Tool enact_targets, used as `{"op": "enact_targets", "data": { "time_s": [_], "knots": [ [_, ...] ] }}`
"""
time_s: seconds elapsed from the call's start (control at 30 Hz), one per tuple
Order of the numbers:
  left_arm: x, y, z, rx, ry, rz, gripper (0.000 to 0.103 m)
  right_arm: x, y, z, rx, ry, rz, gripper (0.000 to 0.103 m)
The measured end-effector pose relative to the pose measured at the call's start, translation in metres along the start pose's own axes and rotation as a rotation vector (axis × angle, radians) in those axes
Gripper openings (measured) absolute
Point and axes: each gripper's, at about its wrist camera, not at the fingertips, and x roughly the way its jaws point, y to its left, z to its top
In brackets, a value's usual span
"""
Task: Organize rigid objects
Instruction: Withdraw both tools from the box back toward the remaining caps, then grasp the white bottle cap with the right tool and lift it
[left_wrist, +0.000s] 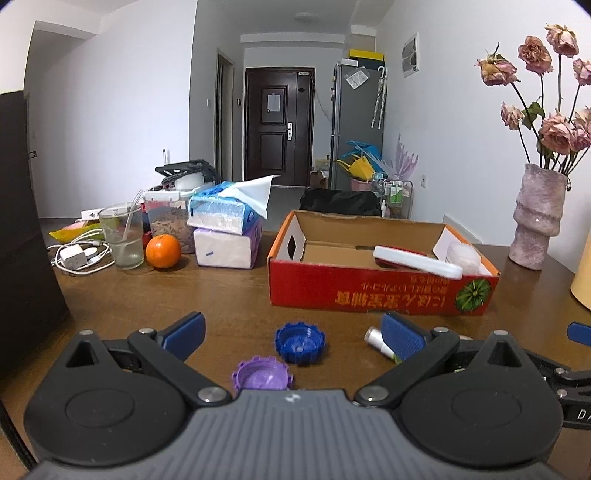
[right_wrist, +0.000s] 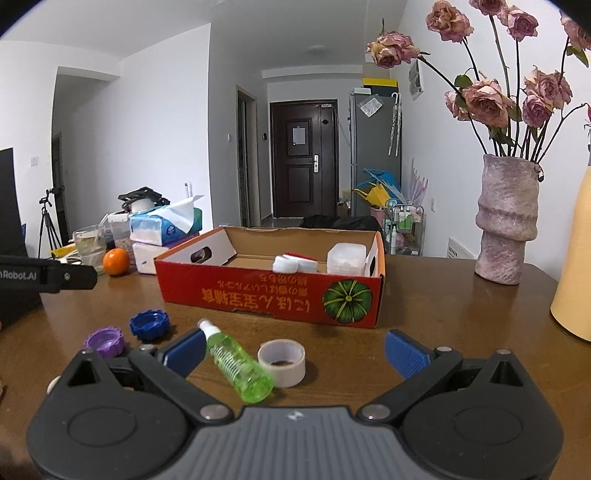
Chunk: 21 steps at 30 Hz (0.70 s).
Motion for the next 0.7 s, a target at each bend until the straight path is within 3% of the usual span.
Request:
{"op": "enact_targets", "data": {
  "time_s": [0.7],
  "knots": [
    [-0.008, 0.036, -0.022, 0.006, 0.039, -0.042, 0.103, -0.009, 0.038, -0.028, -0.020, 0.061, 0.008, 0.103]
  ]
}}
